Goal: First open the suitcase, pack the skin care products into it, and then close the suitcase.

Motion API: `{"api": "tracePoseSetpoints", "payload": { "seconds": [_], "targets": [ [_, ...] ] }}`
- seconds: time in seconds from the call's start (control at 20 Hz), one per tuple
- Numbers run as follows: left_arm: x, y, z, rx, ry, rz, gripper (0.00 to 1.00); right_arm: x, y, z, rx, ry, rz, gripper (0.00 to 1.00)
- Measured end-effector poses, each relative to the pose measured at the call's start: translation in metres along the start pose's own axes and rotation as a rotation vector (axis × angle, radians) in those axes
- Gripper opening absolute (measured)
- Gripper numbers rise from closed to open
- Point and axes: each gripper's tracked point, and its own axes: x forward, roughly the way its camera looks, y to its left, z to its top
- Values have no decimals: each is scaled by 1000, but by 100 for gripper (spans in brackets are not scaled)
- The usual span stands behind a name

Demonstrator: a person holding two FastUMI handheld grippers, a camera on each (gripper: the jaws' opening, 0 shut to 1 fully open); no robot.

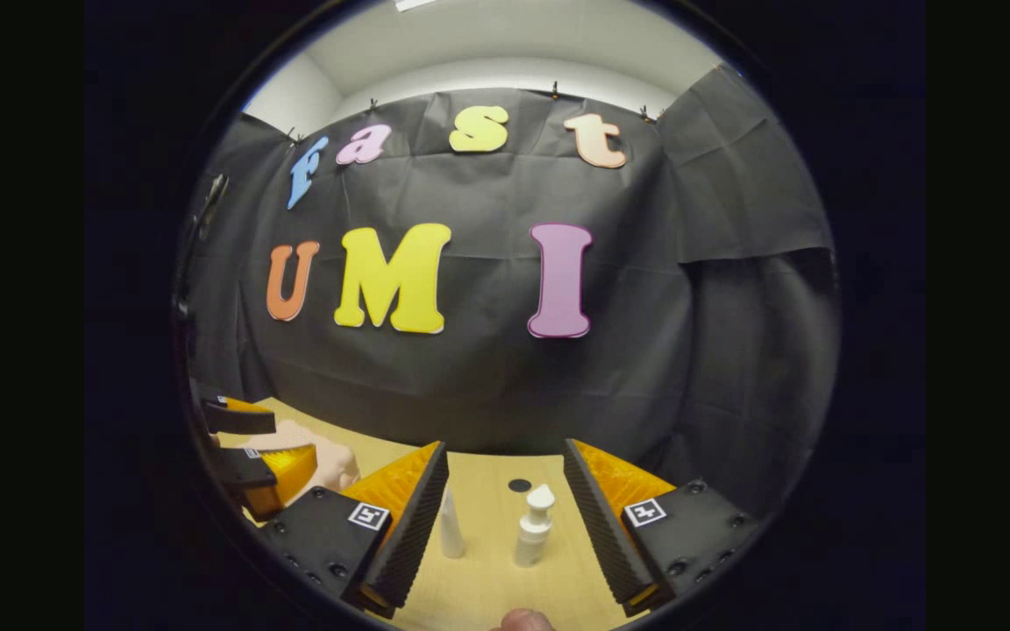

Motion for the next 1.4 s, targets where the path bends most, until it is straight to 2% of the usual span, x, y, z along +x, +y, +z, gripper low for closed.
{"api": "tracePoseSetpoints", "payload": {
  "seconds": [0.2,0.5,0.6,0.8,0.95,1.0,1.1,1.15,1.2,1.4],
  "targets": [
    [21,-11,-62,256,168,-42,100,-3,-24,-18,-15,46,-31,78],
    [37,-11,-126,586,339,-21,97,-7,-54,-24,-25,75,-73,78],
    [41,-10,-141,665,388,-20,94,-7,-61,-27,-22,84,-82,78],
    [61,-4,-158,742,444,-17,82,-13,-75,-31,-17,93,-107,78],
    [64,-13,-171,759,486,-58,72,-18,-86,-37,-8,109,-123,78],
    [65,-12,-172,779,492,-43,58,-19,-89,-40,-4,115,-129,78],
    [64,-12,-171,784,509,-33,42,-20,-94,-42,3,120,-141,78],
    [63,-13,-172,779,518,-36,38,-21,-95,-41,5,119,-144,78],
    [64,-14,-168,781,517,-38,29,-22,-96,-42,7,120,-145,78],
    [60,-17,-151,726,497,-46,19,-21,-93,-41,17,115,-142,78]
  ]
}}
